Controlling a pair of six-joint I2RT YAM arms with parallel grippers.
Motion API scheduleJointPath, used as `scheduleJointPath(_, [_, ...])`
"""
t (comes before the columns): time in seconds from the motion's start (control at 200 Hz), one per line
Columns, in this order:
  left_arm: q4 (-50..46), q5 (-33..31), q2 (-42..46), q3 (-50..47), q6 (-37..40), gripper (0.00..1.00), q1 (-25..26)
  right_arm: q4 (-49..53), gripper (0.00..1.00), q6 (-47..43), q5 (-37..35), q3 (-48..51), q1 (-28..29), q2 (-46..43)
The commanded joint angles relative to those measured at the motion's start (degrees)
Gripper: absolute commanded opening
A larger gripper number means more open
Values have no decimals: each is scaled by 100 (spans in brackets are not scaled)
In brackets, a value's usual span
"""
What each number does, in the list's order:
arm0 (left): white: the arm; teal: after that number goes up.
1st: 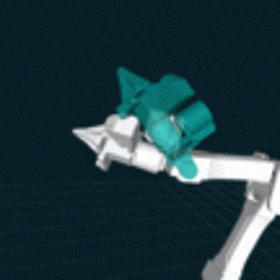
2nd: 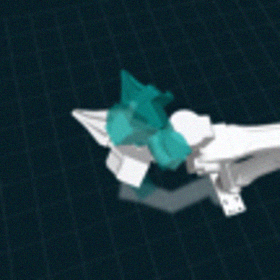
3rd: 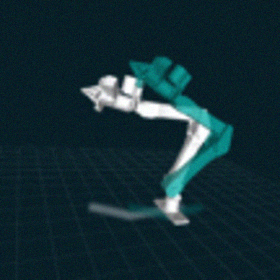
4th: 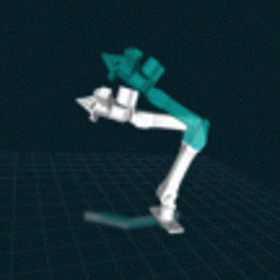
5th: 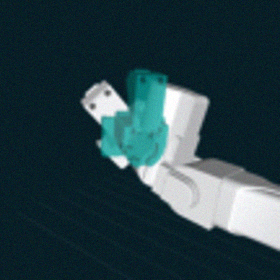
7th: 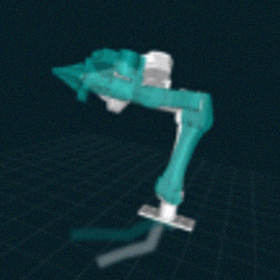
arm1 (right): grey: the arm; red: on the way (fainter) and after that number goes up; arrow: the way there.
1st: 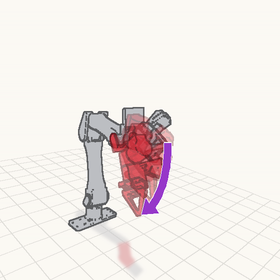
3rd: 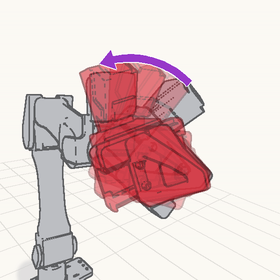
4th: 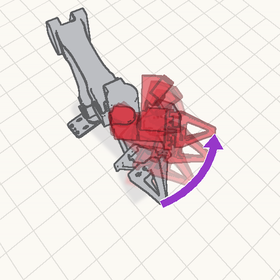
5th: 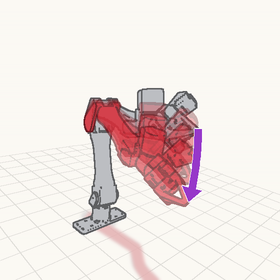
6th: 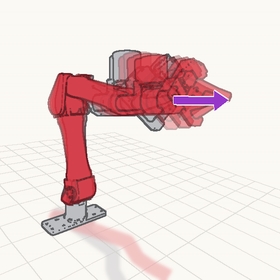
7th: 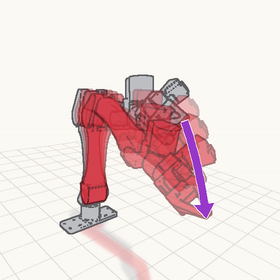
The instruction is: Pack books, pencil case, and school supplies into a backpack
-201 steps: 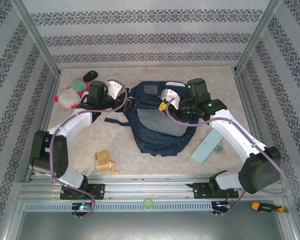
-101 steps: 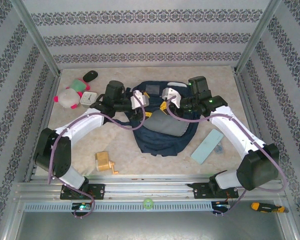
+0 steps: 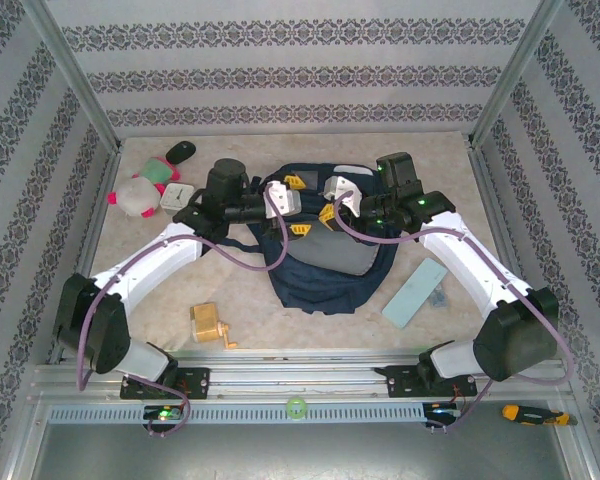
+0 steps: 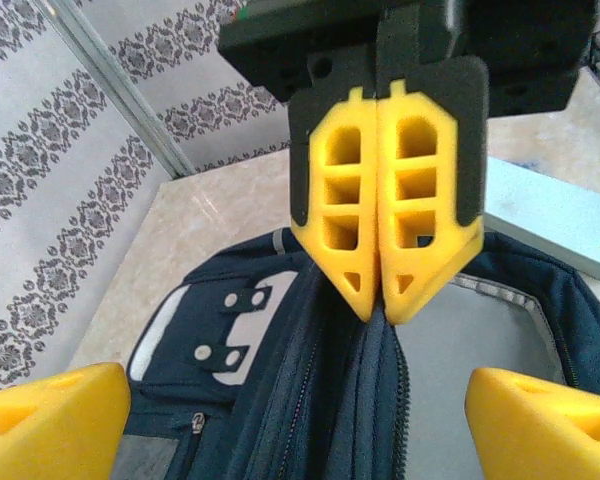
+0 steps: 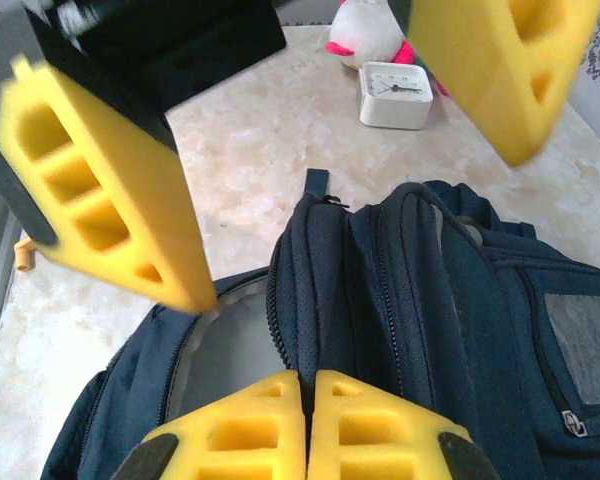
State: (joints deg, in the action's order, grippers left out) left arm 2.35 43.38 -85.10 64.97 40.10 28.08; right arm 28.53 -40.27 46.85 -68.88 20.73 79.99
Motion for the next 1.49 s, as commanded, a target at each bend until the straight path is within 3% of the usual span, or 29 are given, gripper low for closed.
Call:
scheduleJointPath(0.0, [-65, -347, -509, 355, 45, 86, 172, -118, 0, 97, 605, -189, -15, -200])
scheduleJointPath(0.075, [-121, -517, -778, 582, 138, 74, 248, -121, 0, 163, 545, -145, -21, -281])
scheduleJointPath(0.145, [-15, -671, -867, 616, 65, 33, 261, -128, 3, 346, 418, -76, -70, -420])
scheduleJointPath(0.19, [184, -888, -824, 540, -145, 14, 273, -128, 15, 646, 233, -64, -90, -555])
scheduleJointPath(0.255, [429, -1279, -651, 345, -485, 4, 270, -168, 35, 1334, -244, 4, -94, -865])
scheduleJointPath(0.385, [865, -2672, -223, 72, -1498, 0, 265, -631, 66, 3888, -2530, 677, -117, -1723])
scheduleJointPath(0.425, [828, -3029, -106, 76, -1669, 0, 267, -469, 70, 4504, -3169, 799, -168, -1923])
scheduleJointPath(0.555, [784, -3533, 206, 71, -1781, 0, 266, 415, 76, 5973, -4171, 1199, -486, -2410])
scheduleJointPath(0.775, [961, -3546, 337, 113, -2014, 0, 266, 1563, 78, 7495, -4153, 2069, -1590, -2558])
scheduleJointPath(0.925, [959, -3490, 301, 187, -2027, 0, 268, 1671, 83, 7891, -4780, 2729, -2055, -2248])
scheduleJointPath(1.295, [1024, -3339, 370, 85, -2160, 0, 268, 1033, 91, 8114, -4948, 2992, -2041, -797])
scheduleJointPath(1.49, [1094, -3371, 339, 16, -2138, 0, 260, 560, 87, 8170, -4709, 3179, -2003, -364])
